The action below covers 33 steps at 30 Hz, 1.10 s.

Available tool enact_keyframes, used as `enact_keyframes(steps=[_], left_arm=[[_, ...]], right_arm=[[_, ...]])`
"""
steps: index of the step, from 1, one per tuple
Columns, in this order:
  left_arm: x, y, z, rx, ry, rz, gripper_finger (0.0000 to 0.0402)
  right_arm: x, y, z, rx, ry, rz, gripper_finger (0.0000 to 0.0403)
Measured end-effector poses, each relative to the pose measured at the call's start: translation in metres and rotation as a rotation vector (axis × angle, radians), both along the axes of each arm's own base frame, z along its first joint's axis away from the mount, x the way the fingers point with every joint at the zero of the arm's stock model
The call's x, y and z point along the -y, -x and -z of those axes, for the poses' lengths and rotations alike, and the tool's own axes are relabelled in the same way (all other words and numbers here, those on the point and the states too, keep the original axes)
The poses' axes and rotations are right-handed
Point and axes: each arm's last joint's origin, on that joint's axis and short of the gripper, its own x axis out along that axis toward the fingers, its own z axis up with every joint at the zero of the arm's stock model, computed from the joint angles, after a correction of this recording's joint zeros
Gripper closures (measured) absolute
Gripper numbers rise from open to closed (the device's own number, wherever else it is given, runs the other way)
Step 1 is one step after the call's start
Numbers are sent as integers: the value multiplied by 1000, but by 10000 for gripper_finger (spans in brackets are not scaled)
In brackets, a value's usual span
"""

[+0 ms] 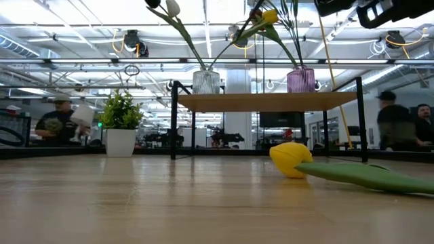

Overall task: Pick and place flowers into a vace then onto a shelf
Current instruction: Put the purple flower into the transparent vase

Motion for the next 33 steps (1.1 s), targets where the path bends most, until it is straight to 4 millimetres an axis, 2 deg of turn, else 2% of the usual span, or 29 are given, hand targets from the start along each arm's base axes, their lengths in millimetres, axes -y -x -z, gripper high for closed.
enact_keyframes(steps=[7, 10, 13, 21, 26, 33], left_arm=[[-5, -2, -1, 6, 11, 10, 211], [-7, -3, -4, 34, 20, 11, 223], [-8, -4, -4, 34, 24, 27, 260], [-15, -5, -3, 20, 50, 5, 387], [-17, -6, -2, 16, 51, 0, 383], [-2, -1, -2, 14, 51, 39, 389]], right_arm=[[7, -2, -1, 11, 4, 30, 399], [9, -3, -1, 12, 6, 40, 399], [11, -4, -1, 12, 6, 53, 399], [17, -5, -1, 36, 43, 105, 394], [19, -6, 0, 40, 73, 151, 363], [19, -6, 1, 58, 111, 154, 314]])
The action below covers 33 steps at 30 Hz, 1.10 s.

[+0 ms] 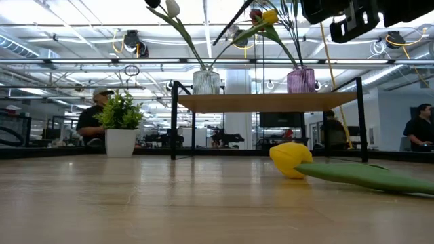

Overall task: Pick and place flowers into a vace then onto a shelf
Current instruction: Put the purple flower into the transparent vase

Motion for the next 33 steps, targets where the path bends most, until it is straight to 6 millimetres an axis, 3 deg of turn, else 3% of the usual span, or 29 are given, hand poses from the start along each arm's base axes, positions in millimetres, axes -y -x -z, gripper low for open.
enact_keyframes(steps=[8, 15, 21, 25, 29, 33], left_arm=[[18, 17, -4, -68, 51, 12, 391], [9, 43, -31, -65, 95, -176, 392], [-14, 78, -88, 198, 233, -486, 396], [-40, 100, -129, 468, 483, -617, 393], [-64, 119, -160, 717, 781, -594, 396], [-79, 131, -177, 847, 914, -456, 396]], right_arm=[[0, 1, -9, 125, 45, -1, 290], [0, 1, -10, 133, 58, 0, 289], [0, 1, -10, 175, 146, 20, 289], [1, 0, -10, 189, 188, 76, 289], [2, 0, -10, 208, 237, 96, 289], [2, 0, -10, 229, 286, 98, 289]])
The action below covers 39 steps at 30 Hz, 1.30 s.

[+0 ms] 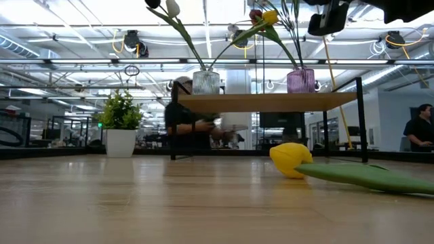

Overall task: Pick and place flowers into a vace then onto a shelf
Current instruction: Put the purple flower into the transparent vase

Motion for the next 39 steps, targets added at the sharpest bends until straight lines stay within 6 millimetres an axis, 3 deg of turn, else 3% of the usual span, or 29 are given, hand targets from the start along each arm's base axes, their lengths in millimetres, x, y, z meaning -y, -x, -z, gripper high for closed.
enact_keyframes(steps=[5, 12, 16, 20, 27, 31, 34, 39], left_arm=[[-12, -3, -2, 36, -60, 33, 397], [-18, -36, 19, -60, -149, 54, 397], [-6, -42, 26, -124, -228, 207, 397], [9, -46, 39, -219, -191, 373, 397], [30, -74, 65, -247, -87, 505, 397], [34, -94, 81, -216, -13, 518, 397], [36, -98, 79, -121, 1, 532, 397], [43, -83, 62, -31, -73, 528, 397]], right_arm=[[0, 0, 0, 27, 70, 20, 289], [5, -1, -6, 142, 276, 214, 289], [10, 3, -22, 332, 446, 421, 289], [14, 9, -36, 481, 571, 572, 289], [18, 6, -40, 513, 595, 609, 289], [12, -2, -54, 575, 689, 609, 289], [4, -4, -70, 643, 828, 618, 289], [-13, 3, -87, 701, 1078, 643, 289]])
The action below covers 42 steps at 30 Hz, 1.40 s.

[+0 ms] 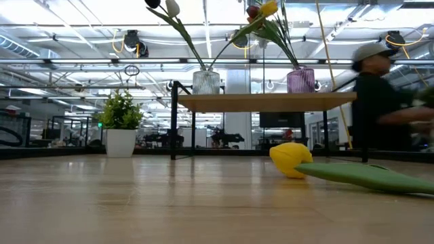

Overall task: Pick and place flowers into a vace then onto a shelf
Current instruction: Put the purple flower into the transparent vase

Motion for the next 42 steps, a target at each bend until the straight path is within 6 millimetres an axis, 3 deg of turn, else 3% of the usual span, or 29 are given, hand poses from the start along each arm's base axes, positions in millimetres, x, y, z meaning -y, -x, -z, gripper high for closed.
enact_keyframes(steps=[6, 10, 14, 17, 22, 26, 32, 37, 42], left_arm=[[5, 27, -21, 19, -66, -78, 397], [7, 40, -29, 12, -97, -135, 397], [8, 42, -30, 2, -88, -134, 397], [9, 38, -26, -10, -66, -87, 397], [14, 28, -16, -38, -96, -6, 398], [14, 32, -21, -11, -98, 7, 398], [14, 27, -12, -106, -97, -10, 398], [14, 21, -4, -160, -58, -34, 397], [13, 24, -7, -139, -28, -24, 383]], right_arm=[[-23, 14, -16, -141, 84, 78, 288], [-39, 23, -38, -188, 147, 152, 288], [-49, 26, -62, -238, 239, 284, 288], [-50, 17, -71, -243, 240, 309, 287], [-45, -5, -67, -239, 152, 189, 256], [-39, -15, -63, -242, 108, 189, 213], [-36, -23, -68, -109, 82, 128, 167], [-36, -29, -64, -112, 110, 71, 171], [-35, -33, -57, -184, 127, 71, 219]])
